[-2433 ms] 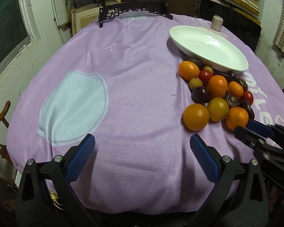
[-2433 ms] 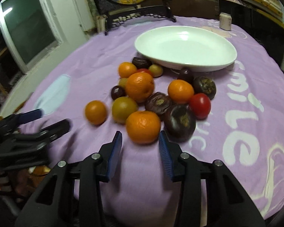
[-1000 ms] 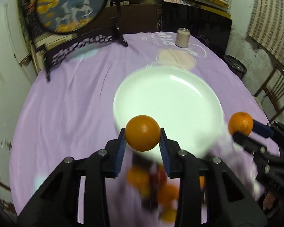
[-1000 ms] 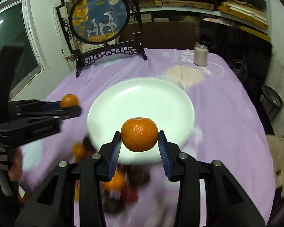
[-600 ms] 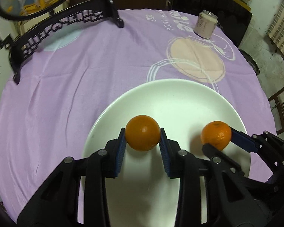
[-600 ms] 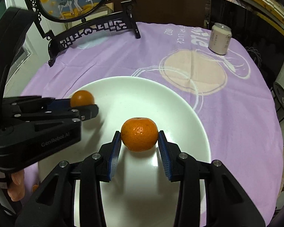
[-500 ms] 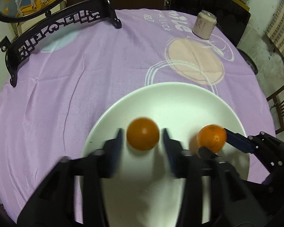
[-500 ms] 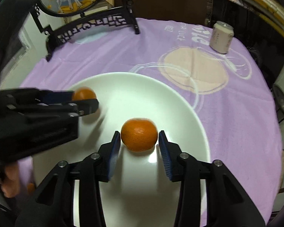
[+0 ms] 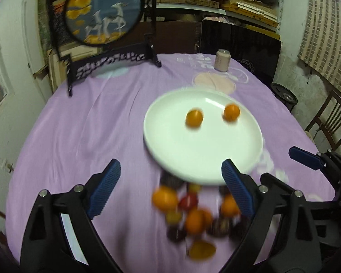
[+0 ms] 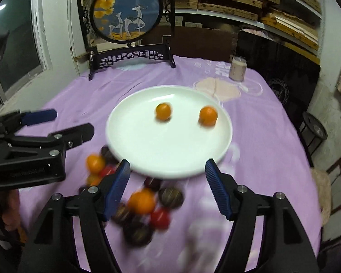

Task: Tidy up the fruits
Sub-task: 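Carry both oranges to the white plate and release them there, then grasp a dark purple fruit with the right gripper while the left gripper grasps a yellow-orange fruit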

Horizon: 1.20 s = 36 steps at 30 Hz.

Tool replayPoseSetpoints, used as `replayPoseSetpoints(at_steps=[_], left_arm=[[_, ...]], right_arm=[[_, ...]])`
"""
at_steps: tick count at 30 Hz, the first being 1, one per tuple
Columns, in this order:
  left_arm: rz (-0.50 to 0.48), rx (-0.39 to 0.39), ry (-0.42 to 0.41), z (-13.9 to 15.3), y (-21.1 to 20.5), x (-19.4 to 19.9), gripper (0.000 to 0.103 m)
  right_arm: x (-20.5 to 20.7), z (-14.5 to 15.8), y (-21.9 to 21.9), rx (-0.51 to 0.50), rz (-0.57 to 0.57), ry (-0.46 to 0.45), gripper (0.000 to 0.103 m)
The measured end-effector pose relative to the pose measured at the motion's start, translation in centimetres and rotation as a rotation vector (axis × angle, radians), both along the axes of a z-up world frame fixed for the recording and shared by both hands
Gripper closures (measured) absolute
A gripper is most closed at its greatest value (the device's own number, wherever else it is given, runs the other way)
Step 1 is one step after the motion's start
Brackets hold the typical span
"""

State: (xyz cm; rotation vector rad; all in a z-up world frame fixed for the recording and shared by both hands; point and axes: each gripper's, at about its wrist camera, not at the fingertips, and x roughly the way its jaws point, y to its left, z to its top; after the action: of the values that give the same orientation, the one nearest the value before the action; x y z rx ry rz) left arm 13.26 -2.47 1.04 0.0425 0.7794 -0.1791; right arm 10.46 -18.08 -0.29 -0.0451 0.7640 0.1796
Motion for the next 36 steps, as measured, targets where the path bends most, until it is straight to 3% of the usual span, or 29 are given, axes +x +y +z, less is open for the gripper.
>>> replayPoseSetpoints(at_steps=[4,10,15,21,24,27,31,36], left_arm=[[0.027,-0.028,0.031,-1.3,1.7,-2.7,0.011],[0.049,-0.016,0.040,-2.4,2.9,-5.4,0.011],[0.052,0.021,0.043,-3.5,3.5,-7.1,0.011],[0.029,0.027,0.086,-5.0,3.4,-8.0,0.011],[0.031,0.024,0.096,-5.4,3.6,-8.0,0.011],[0.031,0.026,0.103,-5.7,3.6,-8.2,0.011],[0.028,0.038,0.108,-5.8,3.3,-8.2,0.011],[-0.011,0.053,0.124,-6.5,1.6,-8.0,0.011]], right_arm=[[-2.7,-0.7,0.0,0.061,-0.008,0.034,0.034],[-5.1,-0.8,0.0,0.042,-0.028,0.029,0.034],[-6.8,-3.6,0.5,0.073,0.016,0.098,0.034],[-6.0,-6.7,1.8,0.086,0.048,0.149,0.034],[-4.7,-7.8,2.3,0.073,0.047,0.163,0.042],[-3.6,-8.4,2.3,0.067,0.039,0.160,0.059],[-4.1,-7.9,1.5,0.105,0.041,0.154,0.061],[-6.8,-6.4,-0.8,0.057,-0.025,0.108,0.061]])
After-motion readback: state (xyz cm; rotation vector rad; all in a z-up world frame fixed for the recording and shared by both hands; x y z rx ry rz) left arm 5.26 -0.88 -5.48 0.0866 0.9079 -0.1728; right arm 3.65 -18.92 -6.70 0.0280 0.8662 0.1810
